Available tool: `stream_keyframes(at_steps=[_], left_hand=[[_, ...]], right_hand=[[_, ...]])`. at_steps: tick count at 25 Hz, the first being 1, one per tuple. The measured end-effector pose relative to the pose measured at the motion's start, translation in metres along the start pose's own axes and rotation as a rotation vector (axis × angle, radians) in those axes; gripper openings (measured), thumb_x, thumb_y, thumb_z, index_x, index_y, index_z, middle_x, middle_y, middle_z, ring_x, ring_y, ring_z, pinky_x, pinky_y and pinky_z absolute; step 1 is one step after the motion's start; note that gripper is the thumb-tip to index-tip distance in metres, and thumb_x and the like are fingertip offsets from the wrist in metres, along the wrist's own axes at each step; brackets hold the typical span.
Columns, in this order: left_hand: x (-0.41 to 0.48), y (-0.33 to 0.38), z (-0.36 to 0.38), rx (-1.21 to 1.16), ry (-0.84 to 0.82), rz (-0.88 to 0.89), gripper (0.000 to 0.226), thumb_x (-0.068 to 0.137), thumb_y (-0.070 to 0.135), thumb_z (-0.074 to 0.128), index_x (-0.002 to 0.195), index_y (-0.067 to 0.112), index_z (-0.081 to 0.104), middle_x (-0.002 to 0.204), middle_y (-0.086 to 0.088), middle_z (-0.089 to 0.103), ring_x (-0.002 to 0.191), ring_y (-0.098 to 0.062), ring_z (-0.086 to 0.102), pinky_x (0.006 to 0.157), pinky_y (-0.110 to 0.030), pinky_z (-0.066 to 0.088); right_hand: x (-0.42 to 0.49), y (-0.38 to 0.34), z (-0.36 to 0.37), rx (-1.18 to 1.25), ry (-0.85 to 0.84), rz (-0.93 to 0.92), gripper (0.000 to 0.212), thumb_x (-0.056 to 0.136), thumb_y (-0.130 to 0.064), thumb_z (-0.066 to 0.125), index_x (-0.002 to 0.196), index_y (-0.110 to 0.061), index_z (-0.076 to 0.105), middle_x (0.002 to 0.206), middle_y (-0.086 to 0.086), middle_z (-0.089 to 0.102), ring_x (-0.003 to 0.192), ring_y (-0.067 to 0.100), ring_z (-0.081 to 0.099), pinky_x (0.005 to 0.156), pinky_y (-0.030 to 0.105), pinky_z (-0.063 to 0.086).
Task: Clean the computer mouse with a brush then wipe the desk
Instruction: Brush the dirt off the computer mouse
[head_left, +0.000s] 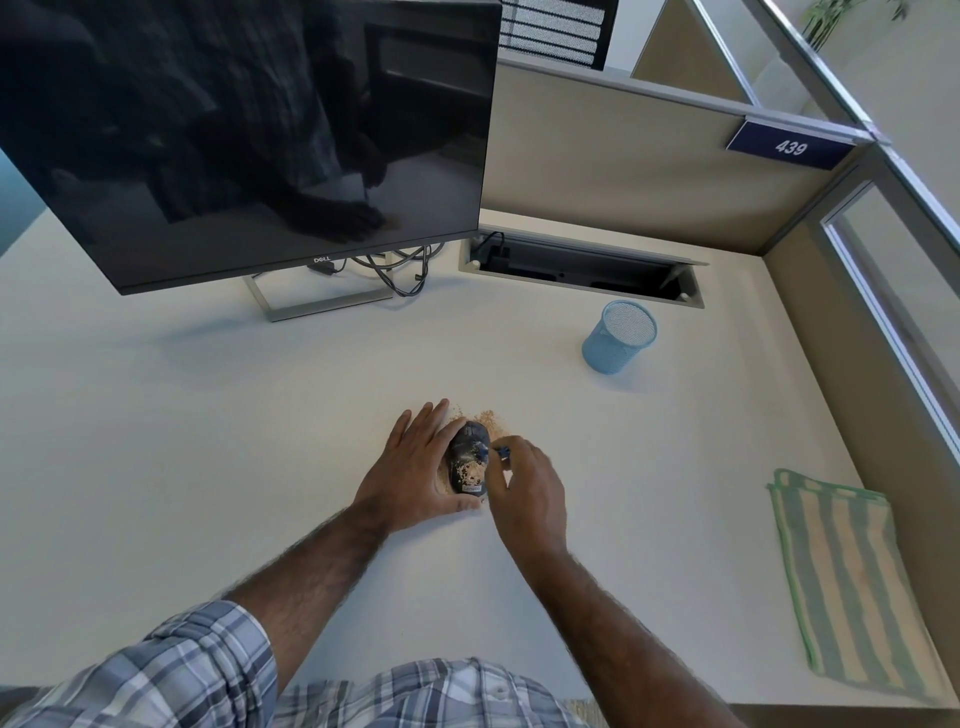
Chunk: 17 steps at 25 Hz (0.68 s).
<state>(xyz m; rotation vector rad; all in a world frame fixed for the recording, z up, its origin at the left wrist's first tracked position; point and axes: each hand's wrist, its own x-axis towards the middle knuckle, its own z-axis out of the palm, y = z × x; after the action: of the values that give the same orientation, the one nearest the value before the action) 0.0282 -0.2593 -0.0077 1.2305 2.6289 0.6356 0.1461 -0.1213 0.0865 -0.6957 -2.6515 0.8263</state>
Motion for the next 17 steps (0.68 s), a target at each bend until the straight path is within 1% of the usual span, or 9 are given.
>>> stream_keyframes(at_steps=[1, 3, 5, 6, 9, 11, 12, 14, 17], left_hand=[[0.000, 0.000, 0.000, 0.001, 0.012, 0.006, 0.116, 0.074, 0.097, 0.039, 0.162, 0.025, 0.015, 0.173, -0.001, 0.001, 0.158, -0.013, -0.012, 0.129, -0.047, 0.000], [-0.001, -0.001, 0.002, 0.004, 0.043, 0.017, 0.109, 0.078, 0.089, 0.045, 0.161, 0.024, 0.019, 0.173, -0.002, 0.006, 0.156, -0.010, -0.013, 0.129, -0.049, 0.005], [-0.001, -0.001, 0.003, 0.000, 0.056, 0.016, 0.103, 0.079, 0.082, 0.047, 0.160, 0.024, 0.020, 0.172, -0.003, 0.007, 0.155, -0.008, -0.014, 0.128, -0.050, 0.008], [-0.001, -0.001, 0.003, -0.003, 0.052, 0.015, 0.104, 0.080, 0.083, 0.046, 0.161, 0.024, 0.019, 0.172, -0.002, 0.007, 0.155, -0.008, -0.015, 0.128, -0.050, 0.007], [-0.001, 0.000, 0.001, -0.003, 0.004, 0.005, 0.116, 0.074, 0.098, 0.038, 0.162, 0.027, 0.013, 0.173, -0.001, 0.001, 0.158, -0.014, -0.012, 0.129, -0.046, 0.000], [0.000, -0.001, 0.000, -0.005, -0.011, -0.003, 0.120, 0.071, 0.100, 0.041, 0.162, 0.028, 0.012, 0.173, -0.001, -0.002, 0.158, -0.015, -0.011, 0.129, -0.046, -0.002], [-0.001, -0.001, 0.001, -0.006, -0.009, -0.003, 0.120, 0.071, 0.100, 0.041, 0.162, 0.028, 0.012, 0.173, -0.001, -0.002, 0.158, -0.015, -0.011, 0.129, -0.045, -0.003], [0.000, 0.000, 0.001, -0.002, 0.016, 0.001, 0.114, 0.075, 0.096, 0.040, 0.162, 0.026, 0.015, 0.173, -0.001, 0.001, 0.158, -0.013, -0.011, 0.129, -0.045, -0.001], [-0.001, 0.001, 0.001, -0.021, 0.048, 0.002, 0.098, 0.081, 0.078, 0.040, 0.160, 0.023, 0.021, 0.172, -0.003, 0.009, 0.158, -0.014, -0.004, 0.128, -0.052, 0.010]], right_hand=[[-0.003, -0.001, 0.002, -0.014, -0.034, -0.049, 0.014, 0.097, -0.023, 0.057, 0.106, -0.017, 0.066, 0.096, -0.002, 0.070, 0.087, 0.017, 0.061, 0.074, 0.035, 0.051], [-0.007, -0.005, 0.004, -0.041, -0.072, -0.135, 0.015, 0.097, -0.025, 0.057, 0.107, -0.018, 0.066, 0.097, -0.001, 0.070, 0.086, 0.018, 0.061, 0.073, 0.034, 0.051], [-0.009, -0.007, 0.006, -0.045, -0.094, -0.171, 0.017, 0.097, -0.027, 0.056, 0.107, -0.019, 0.066, 0.096, -0.001, 0.070, 0.085, 0.018, 0.061, 0.072, 0.033, 0.051], [-0.009, -0.007, 0.006, -0.038, -0.094, -0.173, 0.019, 0.098, -0.029, 0.054, 0.107, -0.019, 0.066, 0.096, -0.001, 0.069, 0.085, 0.017, 0.060, 0.071, 0.033, 0.051], [-0.003, -0.003, 0.001, 0.022, 0.014, -0.070, 0.024, 0.096, -0.031, 0.049, 0.107, -0.018, 0.067, 0.096, -0.003, 0.070, 0.086, 0.015, 0.061, 0.073, 0.031, 0.050], [0.001, 0.002, -0.001, 0.028, 0.065, -0.010, 0.019, 0.097, -0.024, 0.055, 0.108, -0.016, 0.068, 0.098, -0.003, 0.070, 0.089, 0.016, 0.062, 0.076, 0.030, 0.049], [0.002, 0.002, 0.000, 0.014, 0.051, -0.007, 0.017, 0.097, -0.021, 0.057, 0.108, -0.015, 0.068, 0.098, -0.002, 0.071, 0.089, 0.017, 0.062, 0.077, 0.030, 0.049], [0.000, -0.004, 0.004, -0.012, -0.018, -0.046, 0.017, 0.098, -0.020, 0.056, 0.106, -0.015, 0.069, 0.096, 0.001, 0.070, 0.088, 0.019, 0.061, 0.078, 0.034, 0.049], [-0.007, -0.016, 0.013, -0.043, -0.096, -0.128, 0.017, 0.098, -0.024, 0.054, 0.100, -0.017, 0.069, 0.092, -0.001, 0.070, 0.083, 0.018, 0.059, 0.076, 0.034, 0.048]])
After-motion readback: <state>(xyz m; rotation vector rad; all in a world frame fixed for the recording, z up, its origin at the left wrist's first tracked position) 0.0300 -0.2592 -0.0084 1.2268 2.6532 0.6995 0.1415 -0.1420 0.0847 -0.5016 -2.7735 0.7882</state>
